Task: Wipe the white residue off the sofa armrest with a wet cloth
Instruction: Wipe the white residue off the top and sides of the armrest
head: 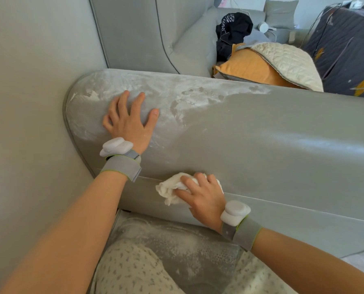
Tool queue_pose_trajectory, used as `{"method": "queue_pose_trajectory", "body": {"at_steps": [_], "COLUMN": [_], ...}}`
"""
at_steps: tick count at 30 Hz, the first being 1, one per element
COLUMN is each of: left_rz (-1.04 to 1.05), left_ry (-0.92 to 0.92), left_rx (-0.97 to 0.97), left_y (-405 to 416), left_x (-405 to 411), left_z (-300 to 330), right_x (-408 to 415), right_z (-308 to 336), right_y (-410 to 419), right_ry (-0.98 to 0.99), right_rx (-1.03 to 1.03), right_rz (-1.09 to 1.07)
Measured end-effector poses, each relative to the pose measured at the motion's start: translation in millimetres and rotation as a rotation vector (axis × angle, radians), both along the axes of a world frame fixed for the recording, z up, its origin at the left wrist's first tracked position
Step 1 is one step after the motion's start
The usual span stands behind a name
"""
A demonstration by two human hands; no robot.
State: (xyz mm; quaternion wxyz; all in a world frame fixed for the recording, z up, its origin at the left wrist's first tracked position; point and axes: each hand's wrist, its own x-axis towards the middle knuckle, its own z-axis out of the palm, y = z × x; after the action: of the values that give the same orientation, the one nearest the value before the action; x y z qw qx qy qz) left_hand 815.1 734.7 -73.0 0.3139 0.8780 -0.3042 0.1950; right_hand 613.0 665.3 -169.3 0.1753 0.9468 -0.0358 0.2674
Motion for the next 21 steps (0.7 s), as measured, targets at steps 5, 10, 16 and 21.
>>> {"method": "queue_pose_trajectory", "body": {"at_steps": [5, 10, 16, 21], "left_rz": [-0.005, -0.006, -0.024, -0.062], "left_ry": [0.013, 0.016, 0.033, 0.078], "left_rx": [-0.014, -0.002, 0.009, 0.009], "left_y": [0.4, 1.3, 6.2, 9.3], "left_x": [-0.5, -1.1, -0.6, 3.4], "left_z": [1.6, 1.8, 4.0, 7.4], "right_x": [-7.9, -22.5, -23.7, -23.2], "right_z": [54.7, 38.4, -22.3, -18.8], "right_y": [1.0, -27.1, -24.0, -13.1], "right_ry": [-0.225, -0.208, 0.077, 0.088], "right_rx": [0.046, -0.051, -0.188, 0.043], "right_rz": [-0.008, -0.112, -0.02, -0.034]}}
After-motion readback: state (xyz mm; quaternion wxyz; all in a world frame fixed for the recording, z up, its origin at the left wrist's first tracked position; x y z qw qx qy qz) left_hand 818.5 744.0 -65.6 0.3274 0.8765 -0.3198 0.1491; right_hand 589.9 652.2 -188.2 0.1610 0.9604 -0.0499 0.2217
